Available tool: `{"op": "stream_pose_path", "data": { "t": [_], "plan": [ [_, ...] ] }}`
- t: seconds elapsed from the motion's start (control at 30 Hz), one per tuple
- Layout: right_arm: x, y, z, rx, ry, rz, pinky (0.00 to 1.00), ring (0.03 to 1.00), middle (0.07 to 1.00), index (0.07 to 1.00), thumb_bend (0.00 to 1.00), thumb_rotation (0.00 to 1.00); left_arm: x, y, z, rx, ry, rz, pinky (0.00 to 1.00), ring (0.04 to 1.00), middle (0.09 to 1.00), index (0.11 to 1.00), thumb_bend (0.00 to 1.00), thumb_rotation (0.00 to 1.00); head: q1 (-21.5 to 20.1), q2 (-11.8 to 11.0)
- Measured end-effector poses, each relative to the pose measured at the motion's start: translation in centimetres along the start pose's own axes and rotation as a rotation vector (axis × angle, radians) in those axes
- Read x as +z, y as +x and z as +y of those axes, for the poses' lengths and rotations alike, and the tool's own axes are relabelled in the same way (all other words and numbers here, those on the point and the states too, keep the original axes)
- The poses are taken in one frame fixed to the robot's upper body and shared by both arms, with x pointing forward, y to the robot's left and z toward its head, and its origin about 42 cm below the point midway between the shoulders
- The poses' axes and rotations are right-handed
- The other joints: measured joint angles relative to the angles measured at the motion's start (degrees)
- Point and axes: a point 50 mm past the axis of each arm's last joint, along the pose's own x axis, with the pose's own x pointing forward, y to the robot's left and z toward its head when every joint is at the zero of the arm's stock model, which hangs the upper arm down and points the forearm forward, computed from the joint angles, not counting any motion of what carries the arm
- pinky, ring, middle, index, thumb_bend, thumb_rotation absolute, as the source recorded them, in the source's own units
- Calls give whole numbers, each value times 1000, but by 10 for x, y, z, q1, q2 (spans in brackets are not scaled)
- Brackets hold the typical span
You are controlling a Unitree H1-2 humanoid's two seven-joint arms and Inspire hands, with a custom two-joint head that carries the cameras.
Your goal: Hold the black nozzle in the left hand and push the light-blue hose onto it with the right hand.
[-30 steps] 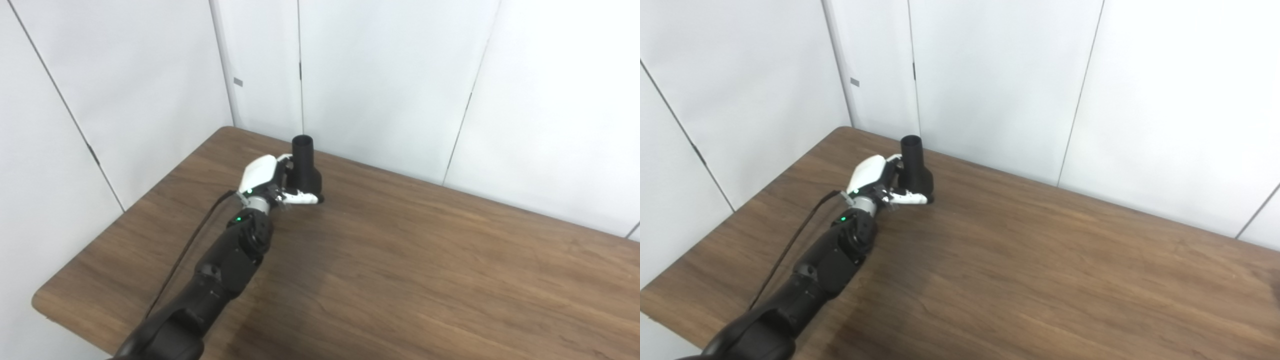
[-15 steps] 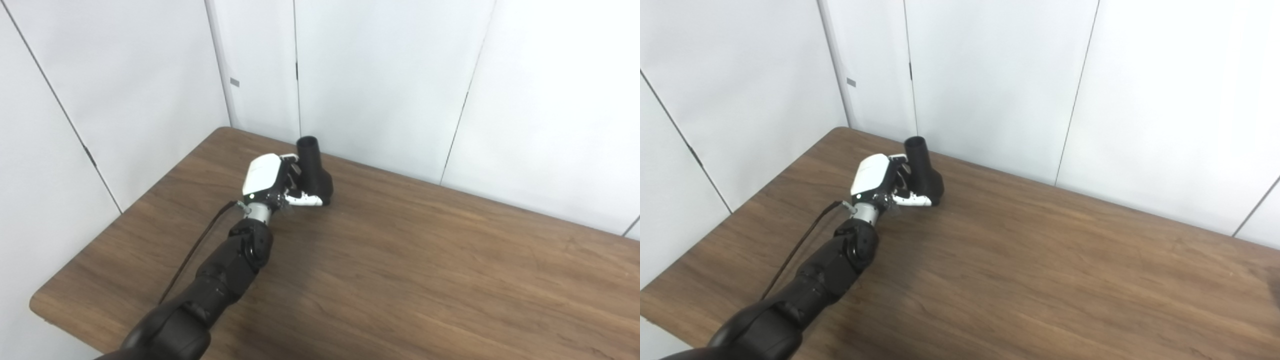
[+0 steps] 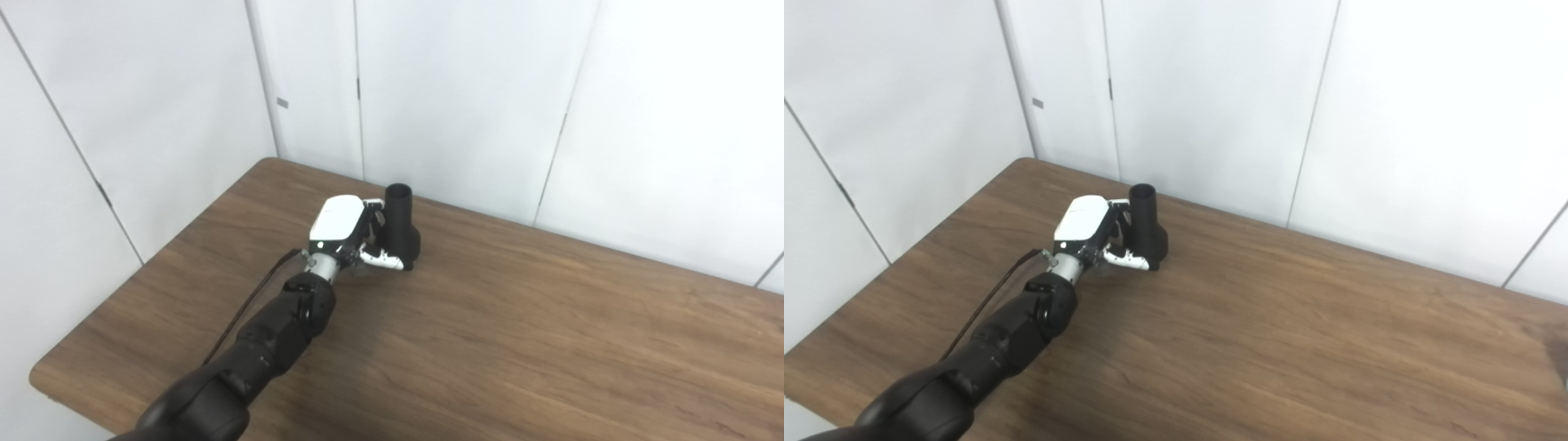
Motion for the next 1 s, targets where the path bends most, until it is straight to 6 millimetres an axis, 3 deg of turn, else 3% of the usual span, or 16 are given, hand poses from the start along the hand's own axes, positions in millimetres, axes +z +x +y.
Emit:
{"op": "stream_pose_path", "data": {
  "t": [0.3, 0.33, 0.4, 0.47, 0.5, 0.57, 0.63, 0.67, 0.77, 0.83, 0.9, 1.0],
  "plan": [
    [7, -5, 3, 3, 1, -8, 461, 596, 640, 495, 504, 179, 3, -10, 3, -3, 6, -48, 571, 447, 450, 525, 503, 0, -44, 2],
    [10, -5, 4, 4, 4, -10, 477, 611, 653, 554, 622, 368, 4, -12, 2, -5, 6, -54, 573, 451, 448, 520, 503, 0, -48, 3],
    [16, -6, 7, 6, 11, -19, 508, 635, 675, 615, 672, 521, 6, -15, 2, -4, 4, -69, 548, 459, 444, 522, 503, 0, -69, 4],
    [23, -7, 9, 6, 16, -35, 523, 648, 686, 634, 641, 548, 9, -18, 3, -3, -11, -103, 336, 392, 429, 524, 499, 0, -87, 6],
    [26, -8, 10, 6, 11, -45, 533, 658, 694, 644, 579, 553, 10, -20, 3, -2, -20, -121, 198, 252, 454, 498, 515, 0, -97, 8],
    [32, -9, 11, 0, -26, -66, 537, 663, 699, 649, 538, 550, 13, -22, 4, -7, -44, -159, 109, 157, 466, 485, 524, 0, -110, 10],
    [38, -10, 11, -8, -82, -82, 526, 650, 688, 651, 533, 570, 13, -25, 4, -16, -56, -184, 114, 159, 470, 482, 526, 0, -134, 12],
    [40, -12, 13, -11, -113, -87, 525, 648, 684, 650, 529, 560, 13, -27, 5, -19, -57, -193, 131, 178, 471, 481, 526, 0, -174, 17],
    [52, -20, 19, -16, -173, -109, 547, 660, 687, 656, 431, 450, 12, -32, 6, -34, -75, -238, 140, 190, 471, 481, 525, 0, -234, 21],
    [62, -23, 22, -23, -191, -139, 595, 687, 710, 680, 371, 306, 11, -35, 7, -44, -84, -260, 136, 190, 472, 481, 525, 0, -271, 22],
    [68, -23, 21, -47, -202, -147, 620, 699, 720, 693, 363, 104, 10, -36, 9, -58, -93, -284, 135, 193, 472, 482, 525, 0, -293, 22],
    [72, -22, 20, -115, -210, -134, 598, 688, 715, 683, 371, 14, 10, -40, 12, -61, -112, -294, 132, 192, 473, 482, 525, 0, -308, 22]
  ]
}}
